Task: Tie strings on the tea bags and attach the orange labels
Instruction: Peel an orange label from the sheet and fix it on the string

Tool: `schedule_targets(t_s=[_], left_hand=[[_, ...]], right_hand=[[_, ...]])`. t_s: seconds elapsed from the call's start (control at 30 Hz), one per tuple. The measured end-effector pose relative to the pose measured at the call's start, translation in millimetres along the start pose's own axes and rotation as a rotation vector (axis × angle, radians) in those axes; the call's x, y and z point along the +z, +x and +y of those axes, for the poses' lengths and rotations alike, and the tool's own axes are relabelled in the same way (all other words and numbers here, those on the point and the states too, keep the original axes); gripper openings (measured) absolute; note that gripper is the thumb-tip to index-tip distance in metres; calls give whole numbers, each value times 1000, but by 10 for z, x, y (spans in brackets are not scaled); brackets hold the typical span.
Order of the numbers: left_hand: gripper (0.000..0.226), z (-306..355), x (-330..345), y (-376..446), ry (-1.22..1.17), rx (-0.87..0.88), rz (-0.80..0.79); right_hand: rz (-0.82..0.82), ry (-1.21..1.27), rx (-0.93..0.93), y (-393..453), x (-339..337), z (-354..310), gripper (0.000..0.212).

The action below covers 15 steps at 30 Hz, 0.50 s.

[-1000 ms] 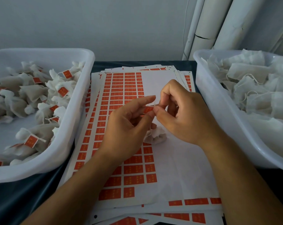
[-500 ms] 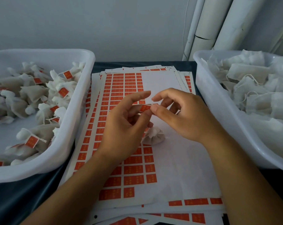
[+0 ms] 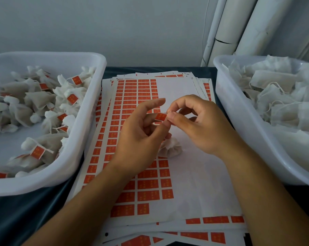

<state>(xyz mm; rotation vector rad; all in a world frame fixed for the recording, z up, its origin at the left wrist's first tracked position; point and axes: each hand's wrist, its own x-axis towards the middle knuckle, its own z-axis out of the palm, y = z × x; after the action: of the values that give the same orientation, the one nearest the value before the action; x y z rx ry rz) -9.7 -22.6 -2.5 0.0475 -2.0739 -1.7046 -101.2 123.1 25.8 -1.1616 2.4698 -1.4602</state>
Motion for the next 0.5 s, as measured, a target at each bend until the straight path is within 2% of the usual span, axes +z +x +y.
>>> schedule_targets(t_s=[0.33,0.5], left_hand=[[53,16,99,-29,18,-83,-25],[47,-6,112,-1,34,-86,64]], right_hand=[[74,-22,-16,5,18,-18,2],[151,94,-31,8,22,-60,9]])
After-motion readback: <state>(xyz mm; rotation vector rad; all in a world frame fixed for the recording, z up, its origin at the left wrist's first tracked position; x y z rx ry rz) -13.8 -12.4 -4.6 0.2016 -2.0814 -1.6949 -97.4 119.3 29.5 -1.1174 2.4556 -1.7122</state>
